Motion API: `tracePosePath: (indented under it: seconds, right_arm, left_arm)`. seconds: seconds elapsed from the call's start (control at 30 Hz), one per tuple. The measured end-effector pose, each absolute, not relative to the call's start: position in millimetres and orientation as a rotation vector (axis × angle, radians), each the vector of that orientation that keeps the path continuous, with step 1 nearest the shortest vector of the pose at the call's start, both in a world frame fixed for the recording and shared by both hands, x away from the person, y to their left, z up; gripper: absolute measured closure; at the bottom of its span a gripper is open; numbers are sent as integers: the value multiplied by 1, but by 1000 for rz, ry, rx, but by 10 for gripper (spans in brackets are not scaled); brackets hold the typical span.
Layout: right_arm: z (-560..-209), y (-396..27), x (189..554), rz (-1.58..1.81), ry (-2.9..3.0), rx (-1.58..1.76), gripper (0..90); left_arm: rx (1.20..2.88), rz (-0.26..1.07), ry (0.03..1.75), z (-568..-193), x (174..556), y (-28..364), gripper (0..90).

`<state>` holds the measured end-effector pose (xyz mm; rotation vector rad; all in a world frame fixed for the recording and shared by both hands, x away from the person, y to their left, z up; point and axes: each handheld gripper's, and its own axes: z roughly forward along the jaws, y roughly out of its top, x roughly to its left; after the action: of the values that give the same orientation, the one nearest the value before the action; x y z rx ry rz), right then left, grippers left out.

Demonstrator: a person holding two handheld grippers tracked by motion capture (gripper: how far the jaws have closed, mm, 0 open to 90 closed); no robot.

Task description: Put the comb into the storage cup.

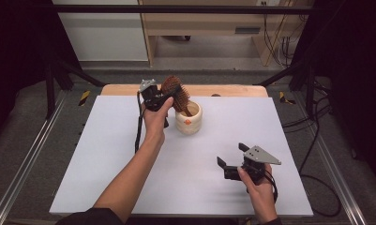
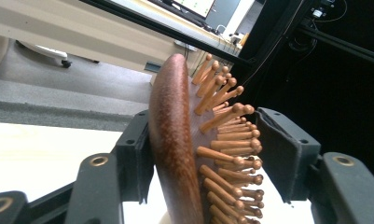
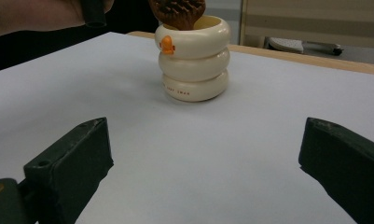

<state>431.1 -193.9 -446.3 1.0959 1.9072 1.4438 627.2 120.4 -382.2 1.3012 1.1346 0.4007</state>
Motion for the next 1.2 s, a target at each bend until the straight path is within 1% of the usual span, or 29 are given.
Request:
tracePosePath:
  seconds: [0.8,0.9,1.0,1.2]
  right_arm:
    - [-446,-194,431,1445,1908,1096,30]
    - [-446,-194,431,1445,1908,1096,30]
    - [-446,-194,431,1445,1908,1096,30]
    - [-446,-194,431,1446,1909,1097,30]
  left_arm:
    - [1298,423,1109,-380,626,121,253]
    - [1295,423,1113,-380,626,120,219]
    - [1288,426,1117,-380,626,120,166]
    - [1290,431,1116,-379,626,120,114]
